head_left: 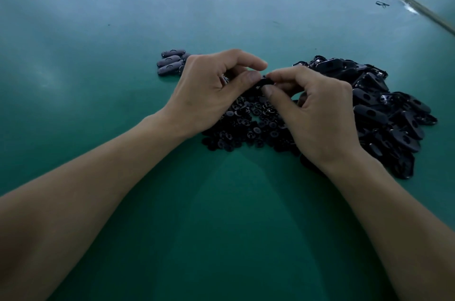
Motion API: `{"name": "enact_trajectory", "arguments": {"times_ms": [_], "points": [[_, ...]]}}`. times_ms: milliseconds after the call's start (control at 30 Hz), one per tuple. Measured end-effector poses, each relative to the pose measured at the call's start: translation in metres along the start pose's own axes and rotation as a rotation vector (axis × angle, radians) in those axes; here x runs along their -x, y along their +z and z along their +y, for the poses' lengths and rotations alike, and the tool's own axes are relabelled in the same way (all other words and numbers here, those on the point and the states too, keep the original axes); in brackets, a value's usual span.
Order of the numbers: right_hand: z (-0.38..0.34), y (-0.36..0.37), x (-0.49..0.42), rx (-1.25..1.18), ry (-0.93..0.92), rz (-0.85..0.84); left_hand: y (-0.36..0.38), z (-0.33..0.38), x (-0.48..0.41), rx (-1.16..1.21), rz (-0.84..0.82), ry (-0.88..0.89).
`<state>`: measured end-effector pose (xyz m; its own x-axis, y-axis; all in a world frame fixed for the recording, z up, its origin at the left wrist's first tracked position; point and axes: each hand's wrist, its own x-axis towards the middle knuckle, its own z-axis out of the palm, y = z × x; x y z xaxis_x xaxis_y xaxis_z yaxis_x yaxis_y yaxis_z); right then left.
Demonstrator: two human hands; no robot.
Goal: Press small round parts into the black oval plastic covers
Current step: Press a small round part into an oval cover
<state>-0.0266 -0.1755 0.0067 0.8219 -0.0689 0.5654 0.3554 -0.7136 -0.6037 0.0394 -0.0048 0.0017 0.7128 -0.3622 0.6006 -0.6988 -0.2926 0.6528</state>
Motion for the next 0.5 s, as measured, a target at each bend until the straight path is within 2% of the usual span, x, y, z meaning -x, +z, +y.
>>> {"name": "enact_trajectory", "arguments": {"times_ms": [300,500], "points": [[-0.0031,-0.002,-0.0034,-0.165,0.05,0.086,0.0028,-0.0004,-0.0009,0.014,-0.027,0.039],[-0.0032,-0.0016,-0.0034,-0.153,0.081,0.087,0.0001,-0.0012,-0.0014,0.071,-0.035,-0.031]]}}
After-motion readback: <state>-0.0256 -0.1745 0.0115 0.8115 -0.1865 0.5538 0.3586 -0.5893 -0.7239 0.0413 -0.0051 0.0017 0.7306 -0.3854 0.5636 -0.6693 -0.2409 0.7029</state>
